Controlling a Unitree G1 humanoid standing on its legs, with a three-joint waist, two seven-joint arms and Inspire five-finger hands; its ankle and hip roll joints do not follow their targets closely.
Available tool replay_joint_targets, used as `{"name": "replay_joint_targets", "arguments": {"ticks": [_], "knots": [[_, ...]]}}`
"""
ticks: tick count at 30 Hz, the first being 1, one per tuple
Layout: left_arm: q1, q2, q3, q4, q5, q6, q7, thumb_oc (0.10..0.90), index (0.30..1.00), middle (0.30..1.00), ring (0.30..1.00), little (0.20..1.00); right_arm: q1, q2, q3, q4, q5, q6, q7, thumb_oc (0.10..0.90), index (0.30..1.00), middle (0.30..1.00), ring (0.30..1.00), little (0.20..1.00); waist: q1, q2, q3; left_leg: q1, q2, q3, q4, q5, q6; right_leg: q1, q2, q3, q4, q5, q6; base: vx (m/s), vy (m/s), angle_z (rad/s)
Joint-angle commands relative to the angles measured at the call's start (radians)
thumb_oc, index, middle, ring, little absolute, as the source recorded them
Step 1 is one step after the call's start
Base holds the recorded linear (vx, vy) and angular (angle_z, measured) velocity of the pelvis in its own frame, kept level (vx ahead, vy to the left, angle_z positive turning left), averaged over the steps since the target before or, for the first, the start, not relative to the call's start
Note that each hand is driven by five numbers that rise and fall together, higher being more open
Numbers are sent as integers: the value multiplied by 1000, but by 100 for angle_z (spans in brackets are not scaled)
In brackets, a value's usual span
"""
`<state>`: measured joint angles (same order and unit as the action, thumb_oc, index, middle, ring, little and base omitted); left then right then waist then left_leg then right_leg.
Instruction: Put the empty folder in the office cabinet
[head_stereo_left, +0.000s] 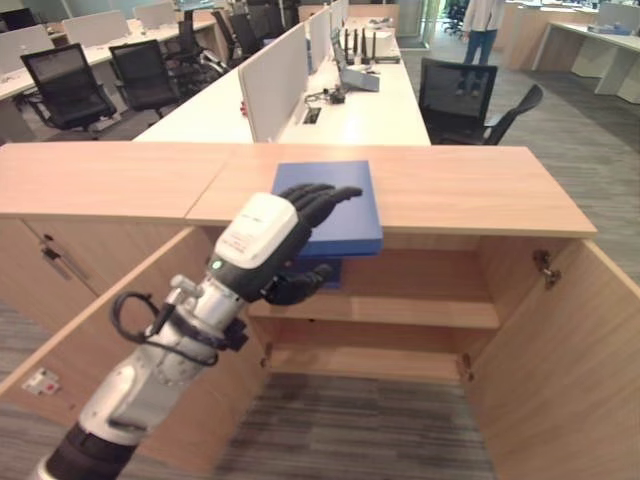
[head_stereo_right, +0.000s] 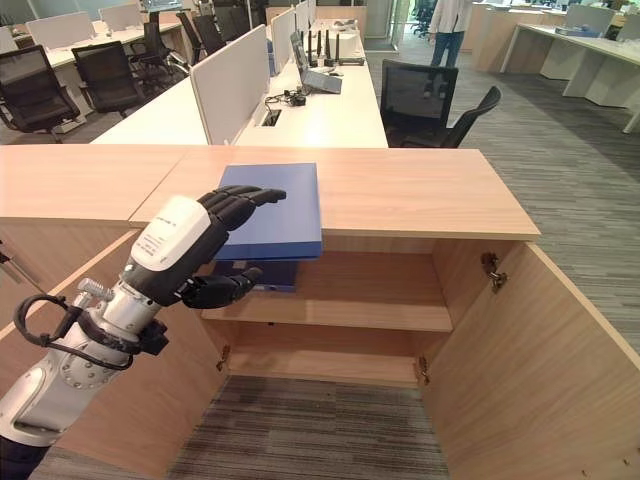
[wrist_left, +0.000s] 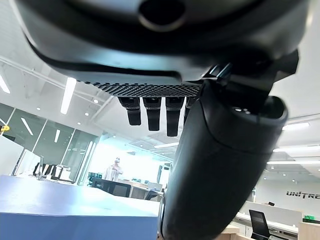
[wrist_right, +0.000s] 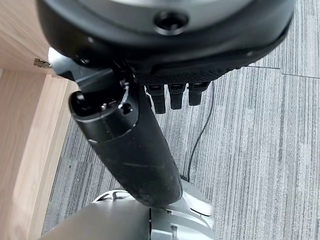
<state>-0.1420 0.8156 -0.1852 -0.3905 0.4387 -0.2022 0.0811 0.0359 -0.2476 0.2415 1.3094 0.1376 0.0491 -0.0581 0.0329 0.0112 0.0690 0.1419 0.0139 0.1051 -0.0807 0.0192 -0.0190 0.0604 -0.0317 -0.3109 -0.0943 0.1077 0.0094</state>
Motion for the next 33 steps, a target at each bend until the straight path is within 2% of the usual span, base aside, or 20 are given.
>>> {"name": "replay_joint_targets", "arguments": {"ticks": [1, 11, 33], "knots": [[-166, 12, 8, -2, 45, -16, 81, 800, 900, 900, 900, 900, -63, 27, 47, 30, -22, -16, -3, 800, 900, 900, 900, 900, 0, -36, -23, 5, -8, -5, -7, -71, -33, 66, -43, 28, 7, -76, 107, 0, 0, 0], [-233, -44, -50, 109, 129, 18, 113, 800, 900, 900, 900, 900, -60, 24, 44, 33, -22, -15, -13, 800, 900, 900, 900, 900, -13, -38, -26, 9, -8, 5, -7, -74, -32, 66, -40, 36, 7, -76, 106, 0, 1, -1], [-368, -88, -172, 349, 337, 94, 174, 800, 900, 900, 900, 900, -65, 1, 44, 49, -36, -12, -34, 800, 900, 900, 900, 900, -38, -37, -32, 13, -9, 21, -7, -76, -30, 64, -37, 48, 7, -75, 106, 0, -1, -2]]}}
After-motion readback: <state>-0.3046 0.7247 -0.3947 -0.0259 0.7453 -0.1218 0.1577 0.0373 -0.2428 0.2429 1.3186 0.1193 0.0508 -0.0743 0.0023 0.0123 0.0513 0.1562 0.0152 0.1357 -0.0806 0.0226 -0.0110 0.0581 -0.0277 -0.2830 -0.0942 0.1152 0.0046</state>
